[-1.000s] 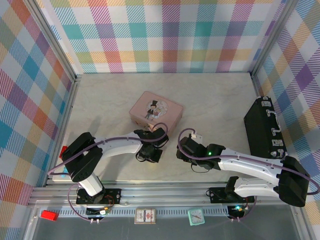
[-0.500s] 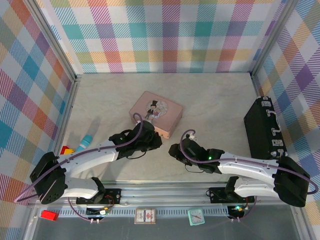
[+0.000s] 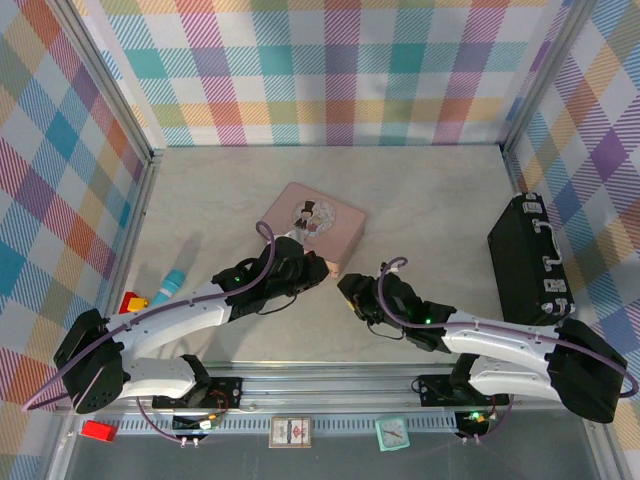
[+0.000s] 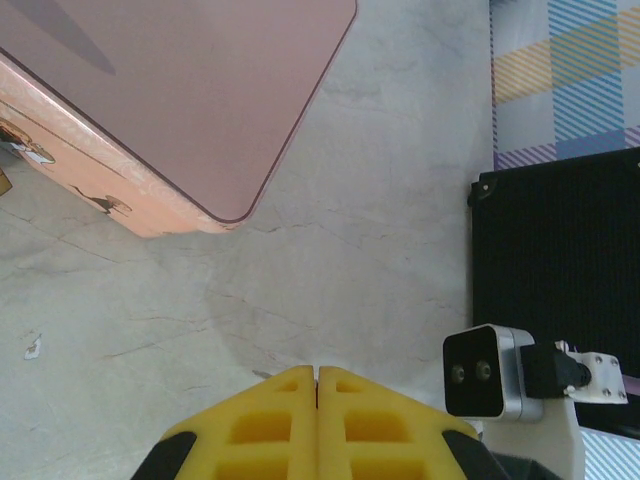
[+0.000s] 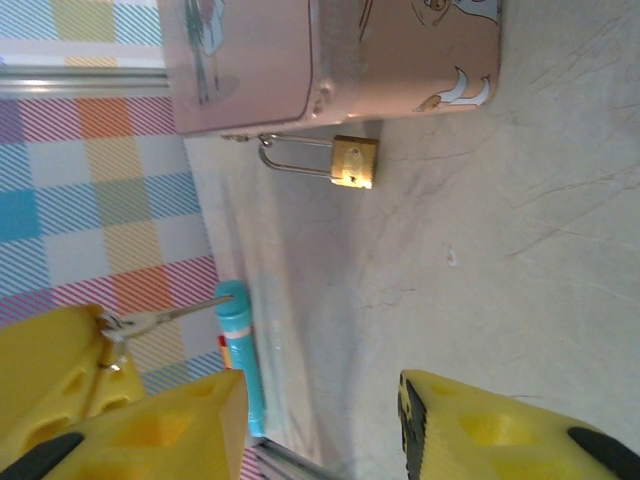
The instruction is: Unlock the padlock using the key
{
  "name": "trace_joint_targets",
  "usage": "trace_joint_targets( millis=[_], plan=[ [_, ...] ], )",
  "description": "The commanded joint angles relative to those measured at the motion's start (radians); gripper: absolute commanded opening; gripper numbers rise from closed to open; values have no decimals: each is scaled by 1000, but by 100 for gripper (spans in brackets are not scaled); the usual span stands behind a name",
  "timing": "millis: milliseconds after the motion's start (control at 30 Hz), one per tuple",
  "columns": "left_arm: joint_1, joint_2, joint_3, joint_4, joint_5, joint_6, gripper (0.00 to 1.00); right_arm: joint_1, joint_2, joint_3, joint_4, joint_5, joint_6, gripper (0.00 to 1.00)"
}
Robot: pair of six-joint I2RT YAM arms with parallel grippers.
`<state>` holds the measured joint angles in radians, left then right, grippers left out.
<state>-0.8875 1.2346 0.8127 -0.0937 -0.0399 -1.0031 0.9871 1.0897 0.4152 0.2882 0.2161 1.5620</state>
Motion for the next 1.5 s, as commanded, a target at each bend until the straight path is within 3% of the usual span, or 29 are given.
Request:
trace_joint_targets(
  millis=[0,333,567,1200,1467],
  plan=[
    [2,-19,-10,33,-26,4,0,-27,23,-9,187,-49,108,44],
    [-22,-14,-31,57,-53,20,0,-67,138,8,380,-109,244,40],
    [-28,0,-44,80,-55,33,0,-76,148,4,415,-108,283,39],
    [-36,14,-73,114,-88,62,0,-87,112,30,271,-134,288,38],
    [-39,19,-93,164,-87,67,0,-87,122,20,301,-115,320,37]
  ],
)
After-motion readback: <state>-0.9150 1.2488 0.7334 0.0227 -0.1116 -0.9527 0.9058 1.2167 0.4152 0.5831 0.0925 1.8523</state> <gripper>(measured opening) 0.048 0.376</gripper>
